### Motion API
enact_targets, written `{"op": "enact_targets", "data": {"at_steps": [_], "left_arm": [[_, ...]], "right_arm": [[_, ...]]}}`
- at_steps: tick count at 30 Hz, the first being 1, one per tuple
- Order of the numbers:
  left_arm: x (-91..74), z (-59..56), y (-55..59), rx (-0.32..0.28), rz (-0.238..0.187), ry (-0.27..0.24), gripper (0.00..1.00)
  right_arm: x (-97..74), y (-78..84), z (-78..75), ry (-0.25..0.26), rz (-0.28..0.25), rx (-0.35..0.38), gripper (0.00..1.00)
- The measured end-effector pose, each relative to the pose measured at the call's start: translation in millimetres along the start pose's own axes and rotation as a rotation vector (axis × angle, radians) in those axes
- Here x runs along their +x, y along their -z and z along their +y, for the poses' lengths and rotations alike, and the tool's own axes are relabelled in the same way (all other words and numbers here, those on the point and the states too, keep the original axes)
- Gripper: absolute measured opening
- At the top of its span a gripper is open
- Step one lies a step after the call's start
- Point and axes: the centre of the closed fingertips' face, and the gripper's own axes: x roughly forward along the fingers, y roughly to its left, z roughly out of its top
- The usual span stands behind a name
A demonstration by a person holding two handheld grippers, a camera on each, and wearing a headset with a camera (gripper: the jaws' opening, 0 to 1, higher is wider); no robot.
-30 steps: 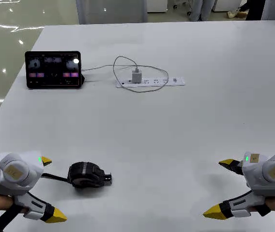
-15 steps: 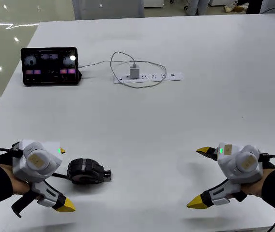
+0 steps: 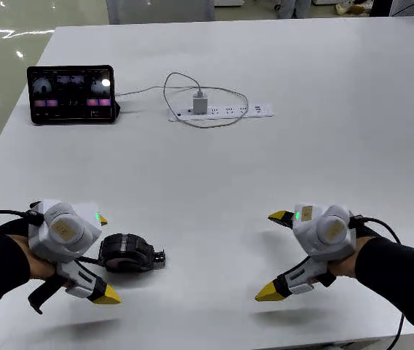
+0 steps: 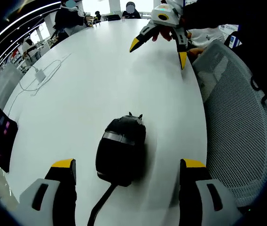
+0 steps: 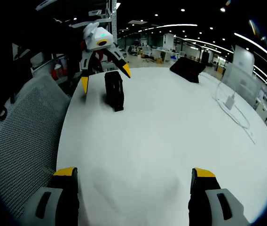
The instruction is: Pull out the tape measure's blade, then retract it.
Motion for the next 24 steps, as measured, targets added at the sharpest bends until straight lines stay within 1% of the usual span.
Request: {"op": "enact_targets", "data": {"at_steps": [3, 6, 8, 10, 11, 12, 14, 16, 20, 22, 23, 24], "left_arm": [[3.1, 0.4, -1.8, 0.019, 0.011, 0.006, 0.81], [4.6, 0.2, -5.3, 0.029, 0.014, 0.015, 0.77], [5.2, -1.4, -8.6, 0.045, 0.011, 0.024, 0.76], [5.6, -0.7, -12.0, 0.079, -0.002, 0.023, 0.67], [6.0, -1.4, -12.9, 0.088, 0.001, 0.025, 0.62], [7.0, -2.4, -14.0, 0.086, 0.002, 0.030, 0.60], [9.6, -0.4, -16.1, 0.089, 0.002, 0.033, 0.60], [10.7, 1.4, -18.2, 0.096, 0.002, 0.027, 0.57], [12.2, 0.2, -21.6, 0.100, -0.002, 0.035, 0.53], [13.2, 0.2, -20.9, 0.107, 0.003, 0.040, 0.52], [13.7, 0.3, -20.7, 0.127, 0.007, 0.043, 0.50], [13.9, 1.5, -20.1, 0.148, 0.014, 0.039, 0.45]], "right_arm": [[9.8, -9.2, 4.2, -0.019, -0.002, -0.013, 0.99], [20.1, -11.7, 6.3, -0.037, 0.015, -0.003, 0.99], [25.0, -15.4, 7.7, -0.043, 0.018, -0.021, 0.99], [27.5, -20.9, 10.4, -0.056, 0.007, -0.025, 0.99], [29.3, -25.2, 13.1, -0.068, -0.004, -0.028, 0.99], [30.8, -27.0, 13.8, -0.070, -0.004, -0.032, 0.99], [35.5, -29.4, 13.6, -0.070, 0.004, -0.040, 0.99], [39.5, -30.1, 13.7, -0.074, 0.021, -0.027, 0.99], [45.2, -39.2, 13.8, -0.077, 0.001, -0.036, 0.99], [48.5, -44.1, 14.0, -0.079, -0.006, -0.039, 0.99], [50.1, -45.8, 14.9, -0.081, -0.003, -0.029, 0.97], [51.4, -46.8, 15.0, -0.081, -0.003, -0.031, 0.94]]}}
